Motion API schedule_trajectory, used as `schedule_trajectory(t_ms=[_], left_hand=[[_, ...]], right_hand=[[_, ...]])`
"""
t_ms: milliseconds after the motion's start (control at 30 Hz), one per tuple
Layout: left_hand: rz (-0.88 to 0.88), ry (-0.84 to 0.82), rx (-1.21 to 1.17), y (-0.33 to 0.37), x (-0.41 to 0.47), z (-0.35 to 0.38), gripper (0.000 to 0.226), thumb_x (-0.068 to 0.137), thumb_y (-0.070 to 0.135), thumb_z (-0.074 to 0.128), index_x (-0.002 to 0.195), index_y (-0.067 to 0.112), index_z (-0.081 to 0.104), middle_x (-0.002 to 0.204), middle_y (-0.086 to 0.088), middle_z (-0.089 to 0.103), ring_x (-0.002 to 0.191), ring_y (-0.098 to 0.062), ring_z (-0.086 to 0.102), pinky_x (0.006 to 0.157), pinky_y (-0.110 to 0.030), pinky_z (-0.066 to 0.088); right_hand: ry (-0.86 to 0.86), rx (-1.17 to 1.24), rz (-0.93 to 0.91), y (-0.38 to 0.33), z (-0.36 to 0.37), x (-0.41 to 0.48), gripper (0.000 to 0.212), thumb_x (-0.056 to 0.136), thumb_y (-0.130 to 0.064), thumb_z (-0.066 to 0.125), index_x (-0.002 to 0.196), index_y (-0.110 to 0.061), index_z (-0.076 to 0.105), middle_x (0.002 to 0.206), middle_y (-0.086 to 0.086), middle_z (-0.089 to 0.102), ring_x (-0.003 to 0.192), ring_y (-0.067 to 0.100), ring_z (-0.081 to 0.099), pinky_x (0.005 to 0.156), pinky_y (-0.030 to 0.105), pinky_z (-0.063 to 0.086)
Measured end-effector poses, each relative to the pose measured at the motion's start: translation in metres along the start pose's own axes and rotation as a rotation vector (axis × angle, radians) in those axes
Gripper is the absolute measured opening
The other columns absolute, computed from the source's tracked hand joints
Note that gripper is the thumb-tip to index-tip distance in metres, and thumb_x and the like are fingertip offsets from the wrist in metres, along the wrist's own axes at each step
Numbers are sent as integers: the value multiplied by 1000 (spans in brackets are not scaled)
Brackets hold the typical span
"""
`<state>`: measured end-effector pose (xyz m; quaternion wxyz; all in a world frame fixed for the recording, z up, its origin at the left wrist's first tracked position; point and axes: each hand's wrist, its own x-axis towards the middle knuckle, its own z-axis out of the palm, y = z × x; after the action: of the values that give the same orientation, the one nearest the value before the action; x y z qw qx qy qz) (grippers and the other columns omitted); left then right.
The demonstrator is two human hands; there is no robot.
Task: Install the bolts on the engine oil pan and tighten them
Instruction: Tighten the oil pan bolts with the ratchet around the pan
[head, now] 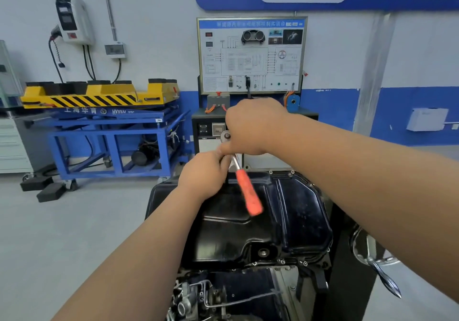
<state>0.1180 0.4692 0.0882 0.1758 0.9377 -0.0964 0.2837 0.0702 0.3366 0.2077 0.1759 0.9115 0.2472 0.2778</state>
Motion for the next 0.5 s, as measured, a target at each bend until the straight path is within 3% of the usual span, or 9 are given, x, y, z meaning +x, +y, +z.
schedule_trajectory(t_ms=[100, 167, 200, 300, 400, 500], left_hand=[[15, 8, -48, 3, -1, -2, 29, 100, 39, 34, 88, 23, 56, 65, 9, 51, 65, -16, 51, 50, -30, 28], [4, -19, -71, 5, 0, -3, 30, 100, 39, 35, 80, 24, 53, 66, 8, 53, 67, -17, 52, 52, -31, 31], [-5, -34, -93, 6, 0, -4, 31, 100, 39, 35, 74, 26, 48, 66, 8, 52, 66, -17, 52, 53, -31, 32], [-68, -104, -103, 8, 5, -5, 33, 99, 33, 34, 69, 24, 40, 66, 5, 50, 67, -21, 51, 54, -31, 33], [-197, -187, -115, 12, 9, -1, 19, 95, 16, 32, 78, 12, 41, 75, -3, 47, 77, -29, 55, 61, -33, 37], [-159, -166, -91, 9, 9, 2, 26, 97, 19, 33, 72, 12, 38, 69, -2, 46, 74, -28, 54, 64, -36, 40]], right_hand=[[47, -96, -161, 1, -3, 3, 19, 93, -33, 49, 83, -17, 54, 80, -1, 50, 71, 19, 50, 52, 30, 30], [54, -125, -213, 2, -1, 5, 20, 94, -27, 46, 108, -18, 58, 102, 3, 54, 93, 23, 52, 64, 35, 33], [51, -130, -214, 2, 0, 5, 22, 95, -27, 46, 111, -19, 58, 104, 3, 54, 94, 23, 52, 67, 36, 34], [41, -94, -120, -3, 4, 4, 25, 95, -38, 43, 87, -18, 56, 75, -2, 47, 64, 18, 46, 59, 32, 38], [-31, 36, 26, -8, 6, 5, 46, 90, -62, 39, 71, -20, 42, 67, -1, 36, 54, 16, 34, 48, 28, 27], [13, 8, -52, -7, 3, 9, 36, 90, -48, 50, 72, -19, 44, 66, -3, 39, 54, 14, 36, 46, 26, 24]])
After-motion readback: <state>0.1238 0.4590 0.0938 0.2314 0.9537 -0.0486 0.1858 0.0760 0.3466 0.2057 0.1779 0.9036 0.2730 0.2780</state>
